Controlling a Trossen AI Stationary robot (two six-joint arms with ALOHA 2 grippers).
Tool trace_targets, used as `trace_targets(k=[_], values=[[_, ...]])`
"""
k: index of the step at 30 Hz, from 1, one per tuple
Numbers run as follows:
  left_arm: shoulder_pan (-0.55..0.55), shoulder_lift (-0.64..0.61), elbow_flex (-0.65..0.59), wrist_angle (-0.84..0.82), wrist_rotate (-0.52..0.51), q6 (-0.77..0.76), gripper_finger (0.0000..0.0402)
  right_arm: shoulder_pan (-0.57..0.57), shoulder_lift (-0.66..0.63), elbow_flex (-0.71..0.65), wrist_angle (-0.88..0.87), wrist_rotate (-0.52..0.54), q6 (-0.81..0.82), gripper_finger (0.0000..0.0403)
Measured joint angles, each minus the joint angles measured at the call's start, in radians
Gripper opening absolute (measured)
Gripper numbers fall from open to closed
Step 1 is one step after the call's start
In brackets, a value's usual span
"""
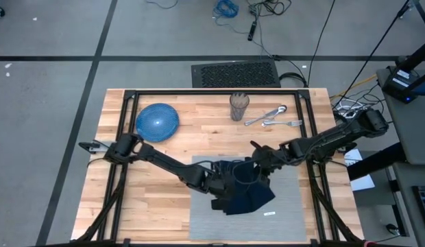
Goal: Set table place
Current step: Fold the blue napkin
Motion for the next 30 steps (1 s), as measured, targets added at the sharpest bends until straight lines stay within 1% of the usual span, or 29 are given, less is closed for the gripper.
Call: trace_targets(k=[9, 12, 15, 17, 20, 25, 30], values=[[-0.046, -0.174, 0.001, -0.081, -0.088, 0.031, 0.0147, -0.041, 0.017, 0.042, 0.01, -0.004, -0.028, 0.0], [-0.073, -0.234, 0.001, -0.12, -0.128, 0.03, 0.0147, -0.062, 0.064, 0.042, 0.032, -0.036, -0.032, 0.0], [-0.106, -0.293, 0.001, -0.152, -0.18, 0.024, 0.0147, -0.077, 0.132, 0.042, 0.089, -0.079, -0.043, 0.0], [-0.124, -0.316, 0.002, -0.165, -0.203, 0.016, 0.0147, -0.08, 0.169, 0.042, 0.132, -0.087, -0.049, 0.0], [-0.15, -0.341, 0.002, -0.216, -0.232, -0.008, 0.0147, -0.084, 0.214, 0.053, 0.15, -0.099, -0.061, 0.0], [-0.169, -0.347, 0.002, -0.304, -0.261, -0.071, 0.0147, -0.085, 0.272, 0.132, 0.158, -0.102, -0.096, 0.0], [-0.173, -0.336, -0.012, -0.31, -0.261, -0.1, 0.0147, -0.091, 0.327, 0.23, 0.144, -0.081, -0.141, 0.0002]])
